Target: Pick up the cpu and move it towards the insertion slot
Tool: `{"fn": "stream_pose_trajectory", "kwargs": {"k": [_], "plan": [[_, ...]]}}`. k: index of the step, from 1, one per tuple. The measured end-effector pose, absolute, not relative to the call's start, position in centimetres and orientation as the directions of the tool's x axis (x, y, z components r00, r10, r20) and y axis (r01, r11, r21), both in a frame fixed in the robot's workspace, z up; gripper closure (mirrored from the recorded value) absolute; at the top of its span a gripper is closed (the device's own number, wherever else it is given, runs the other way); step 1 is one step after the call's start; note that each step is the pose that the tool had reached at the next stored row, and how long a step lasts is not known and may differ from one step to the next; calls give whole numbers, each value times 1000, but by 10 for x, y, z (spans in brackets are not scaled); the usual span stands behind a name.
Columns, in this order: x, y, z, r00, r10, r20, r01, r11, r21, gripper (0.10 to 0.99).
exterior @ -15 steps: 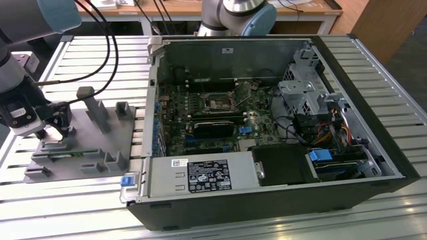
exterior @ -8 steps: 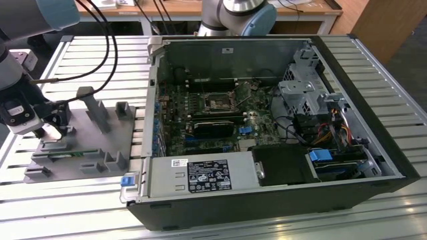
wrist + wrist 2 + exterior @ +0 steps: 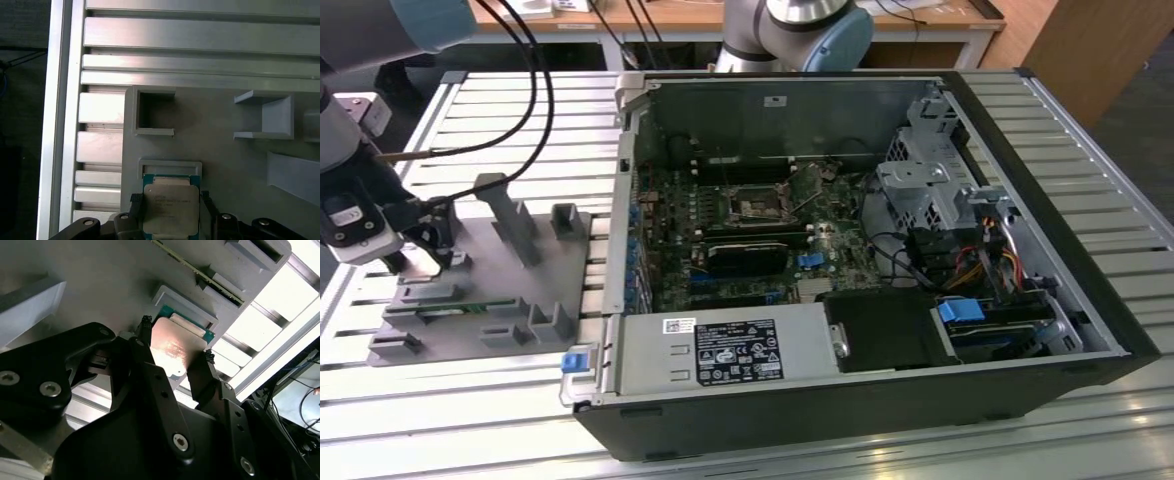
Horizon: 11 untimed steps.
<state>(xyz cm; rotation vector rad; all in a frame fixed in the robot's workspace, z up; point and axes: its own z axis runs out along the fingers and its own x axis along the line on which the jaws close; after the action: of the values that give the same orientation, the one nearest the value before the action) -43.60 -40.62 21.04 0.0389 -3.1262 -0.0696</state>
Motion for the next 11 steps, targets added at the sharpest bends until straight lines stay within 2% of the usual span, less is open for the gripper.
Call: {"fn": "stream_pose_trajectory", "kwargs": {"k": [11], "plan": [[-436,-406,219,-1000,-25,14,-25,999,45,553]]}}
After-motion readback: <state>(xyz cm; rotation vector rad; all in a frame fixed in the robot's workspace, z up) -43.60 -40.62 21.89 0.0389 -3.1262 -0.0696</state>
